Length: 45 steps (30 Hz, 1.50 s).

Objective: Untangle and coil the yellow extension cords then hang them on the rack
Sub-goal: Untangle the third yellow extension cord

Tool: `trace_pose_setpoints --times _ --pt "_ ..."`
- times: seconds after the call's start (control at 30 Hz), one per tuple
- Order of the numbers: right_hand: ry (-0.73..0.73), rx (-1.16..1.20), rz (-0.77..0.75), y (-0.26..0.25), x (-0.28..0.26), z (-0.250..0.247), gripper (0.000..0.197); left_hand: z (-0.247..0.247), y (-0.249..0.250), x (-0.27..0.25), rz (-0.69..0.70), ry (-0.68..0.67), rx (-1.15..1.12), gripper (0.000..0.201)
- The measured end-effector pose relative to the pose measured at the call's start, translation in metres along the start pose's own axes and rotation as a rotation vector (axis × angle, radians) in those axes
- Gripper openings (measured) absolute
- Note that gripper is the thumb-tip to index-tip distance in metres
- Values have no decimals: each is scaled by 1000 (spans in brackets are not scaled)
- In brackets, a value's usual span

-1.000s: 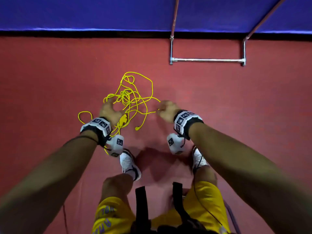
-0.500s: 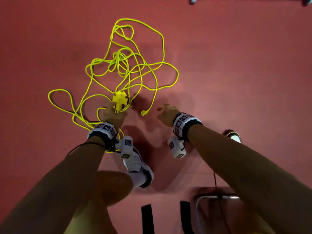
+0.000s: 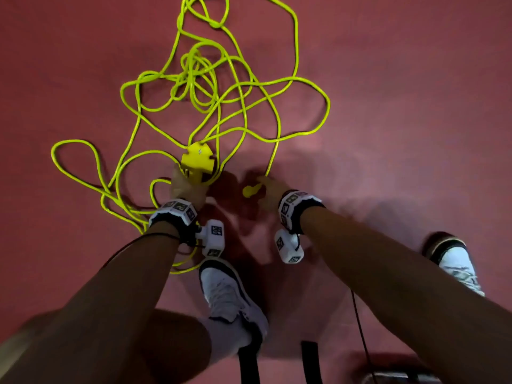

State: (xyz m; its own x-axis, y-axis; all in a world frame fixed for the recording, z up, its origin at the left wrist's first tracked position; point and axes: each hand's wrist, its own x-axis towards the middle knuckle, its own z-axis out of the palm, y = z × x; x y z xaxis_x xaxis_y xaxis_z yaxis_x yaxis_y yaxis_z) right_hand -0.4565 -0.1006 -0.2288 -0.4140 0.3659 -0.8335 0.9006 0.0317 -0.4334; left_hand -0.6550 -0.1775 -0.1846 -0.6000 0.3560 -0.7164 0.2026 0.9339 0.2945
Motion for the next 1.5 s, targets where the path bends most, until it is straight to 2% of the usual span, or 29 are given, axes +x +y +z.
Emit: trace_pose_setpoints --times 0.07,0.17,0.23,0.27,0.3,0.37,0.4,0.43,0.47,0.53,0.63,0.7,0.73,0.77,0.8,0.83,0.87,0.93,1.0,1.13,1.2,1.27,1.33,1.4,1.43,1.5 --pt "-1 -40 8 14 8 0 70 4 0 10 15 65 -64 65" --pt "21 -114 -2 24 16 -2 50 15 -5 30 -20 44 -68 77" --pt "68 -198 12 28 16 -8 50 21 -11 44 -27 36 -56 81" --pt "111 -236 50 31 13 -12 54 22 -6 41 -53 10 -46 81" --pt "153 -273 102 36 8 -19 59 18 8 27 -52 -20 -67 69" --pt "209 -264 243 54 -8 -35 81 13 32 -2 -14 -92 -89 24" --pt "232 -232 309 62 -19 -47 100 14 42 -13 37 -141 -111 24" --pt "224 -202 349 69 -30 -61 113 14 55 -25 124 -240 -138 35" --pt "215 -190 342 70 -48 -79 112 12 66 -44 224 -315 -145 51" --pt "211 -56 251 63 -87 -113 82 18 83 -73 294 -413 -130 74" --pt "267 471 76 31 -163 -162 42 10 145 -162 413 -439 -122 88" --pt "454 737 36 22 -217 -187 27 6 170 -207 467 -385 -199 84" --pt "561 772 14 22 -246 -199 21 2 181 -229 507 -354 -216 82" --pt "624 701 -18 23 -275 -209 20 0 189 -249 553 -332 -182 82" --pt "602 571 -61 22 -305 -220 27 -1 195 -272 593 -344 -129 80" --pt "514 438 -97 23 -333 -228 36 -1 200 -297 646 -365 -85 76" --pt "378 275 -122 26 -355 -234 40 1 205 -321 684 -414 -69 70" --pt "112 -74 -136 32 -389 -241 39 10 218 -359 718 -433 -28 55" --pt "8 -245 -118 55 -410 -239 37 29 225 -386 650 -447 -53 47" --pt "14 -159 -149 128 -429 -232 27 91 229 -416 531 -403 -80 40" --pt "-10 -6 -117 159 -435 -222 26 122 223 -430 515 -293 -109 37" --pt "12 63 -110 187 -437 -210 28 149 212 -440 498 -171 -77 50" --pt "48 62 -117 214 -437 -200 28 181 188 -417 450 -121 -14 54" --pt "54 149 -139 236 -439 -192 27 198 175 -398 307 -77 -76 63" --pt "59 210 -158 244 -442 -189 27 194 179 -407 210 -37 -172 67" --pt "103 244 -183 252 -451 -184 28 181 185 -432 51 -16 -343 54"
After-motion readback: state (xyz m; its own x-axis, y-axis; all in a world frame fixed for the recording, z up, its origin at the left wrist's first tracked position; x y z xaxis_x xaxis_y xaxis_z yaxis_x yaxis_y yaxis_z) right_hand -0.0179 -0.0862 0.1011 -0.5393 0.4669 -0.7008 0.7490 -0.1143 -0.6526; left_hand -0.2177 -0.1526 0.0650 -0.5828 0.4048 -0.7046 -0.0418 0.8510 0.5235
